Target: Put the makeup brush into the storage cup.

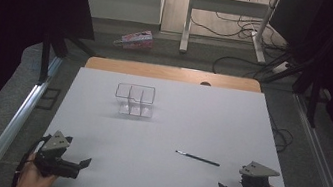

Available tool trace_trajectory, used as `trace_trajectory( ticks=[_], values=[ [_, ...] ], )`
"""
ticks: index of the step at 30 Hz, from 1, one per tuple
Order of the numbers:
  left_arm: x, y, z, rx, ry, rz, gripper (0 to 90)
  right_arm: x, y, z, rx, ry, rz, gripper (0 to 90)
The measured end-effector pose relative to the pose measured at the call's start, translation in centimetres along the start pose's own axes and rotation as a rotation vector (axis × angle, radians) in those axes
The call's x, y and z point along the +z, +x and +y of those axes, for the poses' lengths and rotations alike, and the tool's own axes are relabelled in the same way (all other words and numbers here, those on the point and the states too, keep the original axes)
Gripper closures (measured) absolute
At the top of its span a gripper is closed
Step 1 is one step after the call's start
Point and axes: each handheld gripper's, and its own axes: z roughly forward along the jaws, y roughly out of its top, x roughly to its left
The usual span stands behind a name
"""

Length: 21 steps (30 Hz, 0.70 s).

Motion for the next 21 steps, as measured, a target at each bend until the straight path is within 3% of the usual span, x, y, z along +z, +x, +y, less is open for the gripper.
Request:
trace_trajectory(
  ticks=[6, 13, 21],
  values=[
    [0.15, -0.64, 0.17, 0.04, 0.038, 0.015, 0.7, -0.03, -0.16, -0.06, -0.003, 0.011, -0.005, 0.0],
    [-0.06, -0.28, 0.06, 0.011, 0.017, 0.012, 0.6, -0.08, -0.48, -0.11, 0.01, 0.007, 0.0, 0.0],
    [0.03, -0.3, 0.05, 0.012, 0.025, 0.017, 0.5, -0.06, -0.6, 0.18, 0.025, 0.025, 0.008, 0.0]
  ],
)
